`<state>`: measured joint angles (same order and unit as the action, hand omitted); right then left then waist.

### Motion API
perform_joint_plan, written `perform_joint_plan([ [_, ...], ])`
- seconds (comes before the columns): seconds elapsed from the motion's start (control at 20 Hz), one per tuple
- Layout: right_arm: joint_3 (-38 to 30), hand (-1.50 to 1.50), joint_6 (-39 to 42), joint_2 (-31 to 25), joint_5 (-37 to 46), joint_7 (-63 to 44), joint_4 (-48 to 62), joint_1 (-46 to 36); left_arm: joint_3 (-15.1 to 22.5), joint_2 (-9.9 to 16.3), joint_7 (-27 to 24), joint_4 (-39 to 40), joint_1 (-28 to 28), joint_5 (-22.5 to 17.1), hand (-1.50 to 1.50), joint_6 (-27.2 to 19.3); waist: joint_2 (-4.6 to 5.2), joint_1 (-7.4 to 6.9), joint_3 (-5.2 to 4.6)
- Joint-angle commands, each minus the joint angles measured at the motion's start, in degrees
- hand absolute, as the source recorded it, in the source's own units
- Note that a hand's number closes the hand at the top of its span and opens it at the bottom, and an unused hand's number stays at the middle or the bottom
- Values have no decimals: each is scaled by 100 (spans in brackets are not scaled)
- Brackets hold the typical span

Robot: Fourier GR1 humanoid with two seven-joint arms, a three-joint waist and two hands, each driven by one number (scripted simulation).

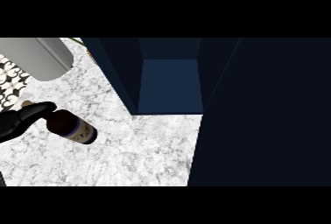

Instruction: Pick up the wine, place it into the cabinet and close the cabinet

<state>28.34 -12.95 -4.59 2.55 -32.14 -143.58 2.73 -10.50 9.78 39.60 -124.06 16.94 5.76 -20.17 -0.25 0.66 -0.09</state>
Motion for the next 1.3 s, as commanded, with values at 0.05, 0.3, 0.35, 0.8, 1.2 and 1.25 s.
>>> perform_joint_plan([
  [0.05,54,-150,-166,-184,729,-620,-950,-256,-107,1,-319,584,155,-54,-150,-15,8,23,0],
  [0.3,423,-150,-361,-345,896,-228,-896,220,-167,-211,-993,451,-652,-304,-150,157,-7,-5,3],
  [0.35,481,-150,-453,-297,1111,-392,-749,-145,-128,-318,-1351,807,-622,-298,-150,145,-1,12,-4],
  [0.8,413,-150,-756,-500,1005,-855,-951,-535,-197,-552,-1996,1007,-1218,-566,-150,345,-2,-19,-3],
  [1.2,620,-150,-899,-802,868,-281,-931,-102,-479,-566,-2737,1650,-1449,-549,-150,345,2,5,6],
  [1.25,559,-150,-850,-969,799,-602,-1211,-102,-640,-478,-2804,1639,-1683,-883,-150,627,-4,-6,3],
])
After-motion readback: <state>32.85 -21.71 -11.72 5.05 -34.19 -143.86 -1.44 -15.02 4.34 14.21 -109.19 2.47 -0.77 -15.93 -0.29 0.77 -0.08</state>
